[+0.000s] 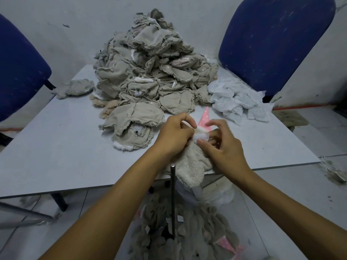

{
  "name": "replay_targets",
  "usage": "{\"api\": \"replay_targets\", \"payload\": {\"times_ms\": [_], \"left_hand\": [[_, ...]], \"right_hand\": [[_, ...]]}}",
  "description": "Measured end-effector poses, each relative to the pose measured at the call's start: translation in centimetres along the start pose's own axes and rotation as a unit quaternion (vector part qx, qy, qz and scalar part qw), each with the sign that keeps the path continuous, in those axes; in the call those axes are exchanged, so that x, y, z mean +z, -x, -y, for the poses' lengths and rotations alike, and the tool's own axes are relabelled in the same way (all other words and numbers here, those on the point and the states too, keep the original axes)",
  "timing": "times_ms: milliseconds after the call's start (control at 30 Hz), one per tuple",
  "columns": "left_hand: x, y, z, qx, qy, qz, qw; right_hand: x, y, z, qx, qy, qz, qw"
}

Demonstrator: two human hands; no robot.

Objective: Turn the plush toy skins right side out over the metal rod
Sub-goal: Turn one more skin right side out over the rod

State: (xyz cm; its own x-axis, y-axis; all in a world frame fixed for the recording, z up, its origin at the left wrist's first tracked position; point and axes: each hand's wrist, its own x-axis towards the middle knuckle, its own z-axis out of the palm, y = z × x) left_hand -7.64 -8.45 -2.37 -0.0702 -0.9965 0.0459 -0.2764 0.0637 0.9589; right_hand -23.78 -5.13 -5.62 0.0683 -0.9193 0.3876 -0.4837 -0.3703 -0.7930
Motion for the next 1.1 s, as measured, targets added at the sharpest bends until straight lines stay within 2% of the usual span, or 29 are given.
{"api": "replay_targets", "payload": {"times_ms": [267, 400, 500, 600, 700, 833, 967, 1100], "left_hand": [[0.1, 0.2, 0.2, 0.011, -0.035, -0.036, 0.999], [-0.1, 0.1, 0.2, 0.003, -0.010, -0.051, 0.999], [-0.1, 0.3, 0.1, 0.010, -0.032, -0.039, 0.999], [-0.3, 0.6, 0.1, 0.027, -0.052, -0.026, 0.998], [-0.3, 0.9, -0.1, 0.054, -0.072, -0.021, 0.996], [0.2, 1.1, -0.2, 0.058, -0.068, -0.018, 0.996], [0.1, 0.8, 0.1, 0.037, -0.055, -0.025, 0.998], [-0.2, 1.0, 0.0, 0.053, -0.064, -0.014, 0.996]], "right_hand": [[1.4, 0.1, 0.2, -0.066, 0.148, 0.021, 0.987], [0.6, 0.0, 0.4, -0.046, 0.076, -0.010, 0.996], [0.5, 0.3, 0.3, -0.058, 0.080, 0.018, 0.995], [1.0, 0.3, 0.4, -0.078, 0.133, 0.036, 0.987], [1.5, 0.3, 0.8, -0.097, 0.178, 0.006, 0.979], [1.3, 0.0, 0.9, -0.016, 0.078, -0.051, 0.996], [1.0, 0.4, 1.1, -0.082, 0.107, -0.010, 0.991], [1.6, 1.0, 1.1, -0.099, 0.184, 0.027, 0.978]]}}
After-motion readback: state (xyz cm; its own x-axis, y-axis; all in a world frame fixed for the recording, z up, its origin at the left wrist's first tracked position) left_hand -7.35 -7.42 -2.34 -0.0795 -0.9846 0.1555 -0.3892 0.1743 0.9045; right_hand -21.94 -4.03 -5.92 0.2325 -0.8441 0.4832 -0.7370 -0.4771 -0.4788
